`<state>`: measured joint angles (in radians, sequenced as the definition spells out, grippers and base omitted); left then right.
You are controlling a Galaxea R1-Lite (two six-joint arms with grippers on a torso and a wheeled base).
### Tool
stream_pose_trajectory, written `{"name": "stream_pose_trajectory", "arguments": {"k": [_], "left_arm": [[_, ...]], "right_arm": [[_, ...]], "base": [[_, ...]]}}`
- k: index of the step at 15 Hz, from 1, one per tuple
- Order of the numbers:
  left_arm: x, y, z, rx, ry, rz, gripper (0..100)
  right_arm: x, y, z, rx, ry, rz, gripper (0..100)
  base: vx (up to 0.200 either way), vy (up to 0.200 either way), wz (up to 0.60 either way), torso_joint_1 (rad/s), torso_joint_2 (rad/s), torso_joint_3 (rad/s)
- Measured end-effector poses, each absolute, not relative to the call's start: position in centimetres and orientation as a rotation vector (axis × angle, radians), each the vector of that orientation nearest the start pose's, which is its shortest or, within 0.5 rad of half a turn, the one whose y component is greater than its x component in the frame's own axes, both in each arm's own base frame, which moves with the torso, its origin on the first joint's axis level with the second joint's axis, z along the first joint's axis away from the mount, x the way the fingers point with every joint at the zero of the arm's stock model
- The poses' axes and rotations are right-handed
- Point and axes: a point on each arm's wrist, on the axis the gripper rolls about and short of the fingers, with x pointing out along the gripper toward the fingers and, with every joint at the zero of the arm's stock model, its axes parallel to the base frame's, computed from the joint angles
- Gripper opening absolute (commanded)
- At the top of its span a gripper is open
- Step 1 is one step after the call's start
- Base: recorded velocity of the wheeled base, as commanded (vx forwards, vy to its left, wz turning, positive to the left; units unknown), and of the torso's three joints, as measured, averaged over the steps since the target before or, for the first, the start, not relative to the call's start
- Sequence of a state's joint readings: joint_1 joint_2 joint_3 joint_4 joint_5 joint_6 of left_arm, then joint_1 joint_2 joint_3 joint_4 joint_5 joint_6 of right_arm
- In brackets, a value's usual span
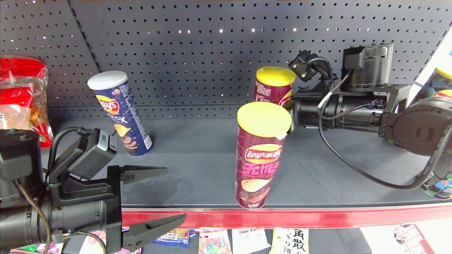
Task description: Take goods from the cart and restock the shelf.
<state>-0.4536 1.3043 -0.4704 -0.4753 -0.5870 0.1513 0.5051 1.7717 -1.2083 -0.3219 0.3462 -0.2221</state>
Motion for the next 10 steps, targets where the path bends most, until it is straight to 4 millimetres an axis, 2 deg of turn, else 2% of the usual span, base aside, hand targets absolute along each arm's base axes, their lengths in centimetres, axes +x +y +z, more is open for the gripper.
{"name": "stream_pose_trajectory", "arguments": {"k": [1,6,10], "left_arm": [[16.3,-9.3,17.6,0.11,0.297,-1.055,100],[16.3,-9.3,17.5,0.11,0.303,-1.056,100],[16.4,-9.4,17.3,0.109,0.312,-1.056,100]], "right_arm": [[29.9,17.4,23.8,-0.231,0.157,0.873,100],[29.5,17.4,23.4,-0.219,0.179,0.875,100],[28.2,16.2,23.1,-0.222,0.203,0.849,100]], "base": [[0.0,0.0,0.0,0.0,0.0,0.0],[0.0,0.0,0.0,0.0,0.0,0.0],[0.0,0.0,0.0,0.0,0.0,0.0]]}}
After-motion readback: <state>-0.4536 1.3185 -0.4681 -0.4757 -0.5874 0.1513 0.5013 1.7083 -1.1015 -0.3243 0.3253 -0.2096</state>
